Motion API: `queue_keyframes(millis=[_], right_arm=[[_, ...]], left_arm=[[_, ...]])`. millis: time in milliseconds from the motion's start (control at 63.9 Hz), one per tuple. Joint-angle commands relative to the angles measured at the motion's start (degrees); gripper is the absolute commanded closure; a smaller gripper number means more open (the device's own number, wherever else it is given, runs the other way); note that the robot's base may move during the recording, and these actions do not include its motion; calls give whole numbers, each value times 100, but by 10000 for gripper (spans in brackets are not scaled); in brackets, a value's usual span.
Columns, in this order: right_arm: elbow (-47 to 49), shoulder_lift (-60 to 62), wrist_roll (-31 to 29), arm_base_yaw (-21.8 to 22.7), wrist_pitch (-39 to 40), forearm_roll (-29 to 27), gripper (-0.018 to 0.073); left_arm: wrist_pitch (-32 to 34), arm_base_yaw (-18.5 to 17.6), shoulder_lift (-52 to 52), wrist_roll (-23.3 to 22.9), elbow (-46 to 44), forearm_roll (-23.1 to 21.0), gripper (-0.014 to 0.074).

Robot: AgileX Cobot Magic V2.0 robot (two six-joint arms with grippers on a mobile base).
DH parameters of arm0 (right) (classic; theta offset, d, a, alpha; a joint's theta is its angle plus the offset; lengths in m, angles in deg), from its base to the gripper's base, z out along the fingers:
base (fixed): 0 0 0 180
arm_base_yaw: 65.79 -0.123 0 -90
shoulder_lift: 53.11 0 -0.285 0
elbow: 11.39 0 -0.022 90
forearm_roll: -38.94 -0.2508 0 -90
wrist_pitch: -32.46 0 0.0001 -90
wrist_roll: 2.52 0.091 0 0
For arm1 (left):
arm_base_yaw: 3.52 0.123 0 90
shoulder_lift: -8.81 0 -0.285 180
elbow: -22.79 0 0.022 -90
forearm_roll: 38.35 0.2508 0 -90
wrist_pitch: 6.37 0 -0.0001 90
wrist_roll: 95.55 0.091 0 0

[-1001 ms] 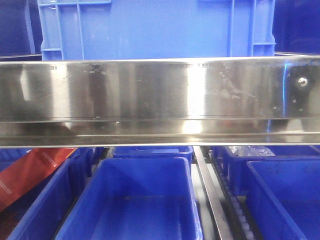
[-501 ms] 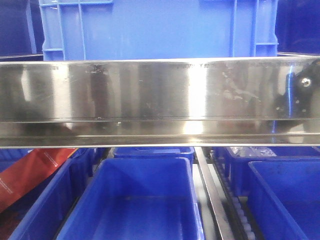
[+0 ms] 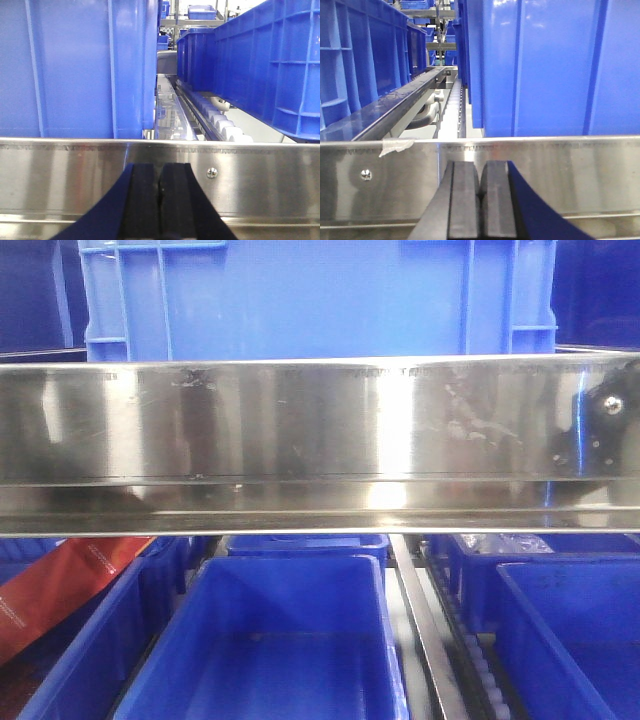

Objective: Place valve from conveyor to right shelf box

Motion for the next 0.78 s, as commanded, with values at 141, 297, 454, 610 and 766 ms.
queue_keyframes(millis=[141,297,454,610,766], right_arm=[[0,14,-66,30,129,23,718],[0,14,-66,30,129,23,718],[0,14,-66,30,129,23,718],[0,14,-66,30,129,23,718],[0,14,-66,30,129,23,718]], left_arm=[[97,-46,25,-38,-15,19,707],[97,-46,25,-38,-15,19,707],[97,-46,25,-38,-15,19,707],[97,-46,25,-38,-15,19,707],[97,-46,25,-38,-15,19,707]])
